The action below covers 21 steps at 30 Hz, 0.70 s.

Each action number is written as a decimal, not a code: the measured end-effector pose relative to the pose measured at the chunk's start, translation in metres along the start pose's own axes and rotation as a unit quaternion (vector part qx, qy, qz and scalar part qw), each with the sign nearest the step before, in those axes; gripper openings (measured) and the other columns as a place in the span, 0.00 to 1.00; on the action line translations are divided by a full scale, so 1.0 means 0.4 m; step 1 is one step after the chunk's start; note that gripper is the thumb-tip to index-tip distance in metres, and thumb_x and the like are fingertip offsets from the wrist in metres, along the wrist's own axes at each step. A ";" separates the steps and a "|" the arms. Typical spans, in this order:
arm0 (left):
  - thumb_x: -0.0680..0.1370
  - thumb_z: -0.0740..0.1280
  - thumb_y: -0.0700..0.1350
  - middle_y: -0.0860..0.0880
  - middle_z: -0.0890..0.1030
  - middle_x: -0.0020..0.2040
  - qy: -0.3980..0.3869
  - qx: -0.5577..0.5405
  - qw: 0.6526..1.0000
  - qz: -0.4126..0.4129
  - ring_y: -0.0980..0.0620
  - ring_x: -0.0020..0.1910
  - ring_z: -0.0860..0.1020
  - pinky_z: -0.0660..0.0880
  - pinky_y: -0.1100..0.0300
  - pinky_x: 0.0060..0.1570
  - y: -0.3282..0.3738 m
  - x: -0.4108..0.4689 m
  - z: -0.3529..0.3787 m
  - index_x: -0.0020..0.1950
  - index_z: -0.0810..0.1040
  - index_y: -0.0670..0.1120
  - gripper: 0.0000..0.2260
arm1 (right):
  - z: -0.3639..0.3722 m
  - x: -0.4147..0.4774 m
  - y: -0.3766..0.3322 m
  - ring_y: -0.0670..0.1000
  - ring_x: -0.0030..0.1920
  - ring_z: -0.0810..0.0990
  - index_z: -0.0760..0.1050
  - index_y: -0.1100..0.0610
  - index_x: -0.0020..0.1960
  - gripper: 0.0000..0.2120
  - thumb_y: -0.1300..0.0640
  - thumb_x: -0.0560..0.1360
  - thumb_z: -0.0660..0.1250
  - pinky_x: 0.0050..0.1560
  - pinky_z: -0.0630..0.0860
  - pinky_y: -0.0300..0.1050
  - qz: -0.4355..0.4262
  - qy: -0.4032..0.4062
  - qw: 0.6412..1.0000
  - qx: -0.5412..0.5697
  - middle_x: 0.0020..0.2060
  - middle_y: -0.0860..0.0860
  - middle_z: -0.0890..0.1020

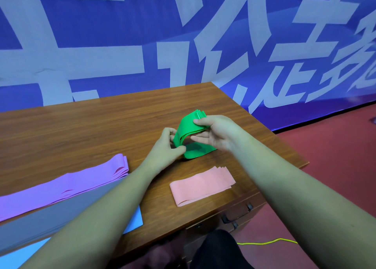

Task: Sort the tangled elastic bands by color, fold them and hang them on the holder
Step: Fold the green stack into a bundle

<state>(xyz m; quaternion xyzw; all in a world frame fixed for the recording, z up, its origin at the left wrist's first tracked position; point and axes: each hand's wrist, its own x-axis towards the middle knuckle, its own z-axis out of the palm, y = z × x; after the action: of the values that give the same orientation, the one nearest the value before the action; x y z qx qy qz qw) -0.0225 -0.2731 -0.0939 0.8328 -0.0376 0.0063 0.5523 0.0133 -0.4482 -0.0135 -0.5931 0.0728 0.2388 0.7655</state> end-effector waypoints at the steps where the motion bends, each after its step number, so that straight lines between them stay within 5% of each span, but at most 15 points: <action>1: 0.66 0.67 0.52 0.52 0.79 0.49 -0.001 0.038 0.999 0.000 0.51 0.48 0.79 0.74 0.54 0.53 0.001 -0.002 -0.005 0.58 0.66 0.53 0.22 | -0.010 0.004 -0.005 0.58 0.46 0.86 0.75 0.64 0.60 0.13 0.66 0.76 0.68 0.42 0.83 0.49 -0.010 0.014 0.999 -0.038 0.51 0.62 0.84; 6: 0.69 0.69 0.56 0.50 0.77 0.55 -0.005 0.209 0.977 0.036 0.48 0.56 0.74 0.68 0.51 0.60 -0.014 -0.008 -0.032 0.60 0.65 0.53 0.24 | -0.046 0.022 0.016 0.57 0.46 0.86 0.75 0.62 0.53 0.07 0.63 0.76 0.69 0.33 0.82 0.42 -0.039 0.122 0.958 -0.256 0.52 0.60 0.83; 10: 0.71 0.72 0.51 0.51 0.75 0.54 -0.016 0.230 0.971 0.058 0.47 0.55 0.73 0.70 0.50 0.59 -0.023 -0.013 -0.023 0.62 0.66 0.52 0.23 | -0.075 0.054 0.055 0.52 0.46 0.84 0.75 0.55 0.42 0.06 0.57 0.74 0.72 0.41 0.79 0.47 -0.065 0.180 0.887 -0.419 0.48 0.55 0.84; 14: 0.69 0.71 0.54 0.49 0.75 0.54 -0.023 0.246 0.967 0.062 0.46 0.55 0.73 0.70 0.52 0.56 -0.036 -0.012 -0.020 0.59 0.69 0.54 0.20 | -0.091 0.067 0.078 0.49 0.50 0.81 0.80 0.56 0.52 0.08 0.55 0.74 0.73 0.44 0.73 0.41 -0.083 0.176 0.847 -0.495 0.52 0.53 0.84; 18: 0.74 0.73 0.50 0.48 0.73 0.52 -0.010 0.252 0.965 0.067 0.47 0.54 0.72 0.65 0.59 0.50 -0.044 -0.009 -0.015 0.55 0.73 0.52 0.13 | -0.098 0.071 0.117 0.52 0.53 0.79 0.74 0.54 0.55 0.14 0.54 0.72 0.74 0.51 0.77 0.48 -0.155 0.210 0.806 -0.531 0.51 0.52 0.81; 21: 0.75 0.72 0.51 0.48 0.73 0.55 -0.001 0.279 0.958 0.067 0.48 0.58 0.71 0.68 0.58 0.57 -0.050 -0.012 -0.010 0.54 0.77 0.51 0.10 | -0.098 0.065 0.148 0.53 0.54 0.78 0.73 0.53 0.55 0.13 0.53 0.74 0.72 0.51 0.76 0.48 -0.179 0.214 0.782 -0.557 0.51 0.53 0.81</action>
<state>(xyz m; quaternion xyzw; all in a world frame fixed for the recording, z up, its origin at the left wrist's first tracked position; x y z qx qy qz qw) -0.0257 -0.2613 -0.1111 0.9495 -0.0906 0.0523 0.2958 0.0161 -0.4671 -0.0866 -0.9544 -0.0180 -0.0367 0.2959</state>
